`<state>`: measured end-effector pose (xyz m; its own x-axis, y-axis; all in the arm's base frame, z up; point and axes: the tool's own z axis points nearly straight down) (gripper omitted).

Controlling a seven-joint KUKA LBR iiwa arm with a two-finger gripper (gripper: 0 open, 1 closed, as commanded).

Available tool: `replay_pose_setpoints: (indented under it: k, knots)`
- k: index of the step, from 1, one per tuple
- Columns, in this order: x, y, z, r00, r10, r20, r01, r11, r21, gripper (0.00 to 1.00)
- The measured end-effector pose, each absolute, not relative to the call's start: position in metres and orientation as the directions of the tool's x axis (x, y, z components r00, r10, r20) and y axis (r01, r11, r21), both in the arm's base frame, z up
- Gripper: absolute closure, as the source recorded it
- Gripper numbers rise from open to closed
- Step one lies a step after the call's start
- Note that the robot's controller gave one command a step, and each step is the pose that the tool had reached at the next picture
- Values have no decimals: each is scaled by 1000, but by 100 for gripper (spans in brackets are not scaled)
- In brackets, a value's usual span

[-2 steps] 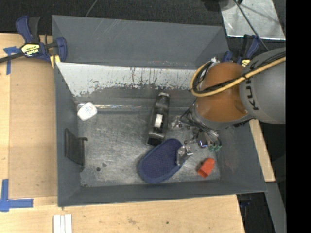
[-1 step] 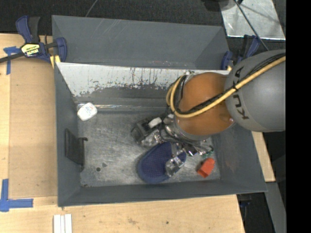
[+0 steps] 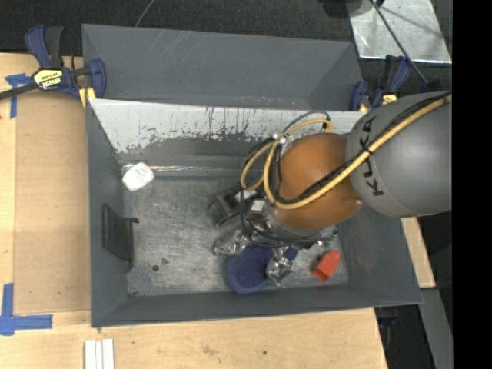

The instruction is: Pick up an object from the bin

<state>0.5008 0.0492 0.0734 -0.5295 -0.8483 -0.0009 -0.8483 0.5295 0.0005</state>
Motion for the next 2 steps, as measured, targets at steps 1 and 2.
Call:
replay_pose_setpoints:
  k: [1, 2]
  knots:
    - [501, 50, 75, -531, -848, -1, -848, 531, 1, 0]
    - [503, 49, 79, -530, -848, -1, -848, 530, -4, 100]
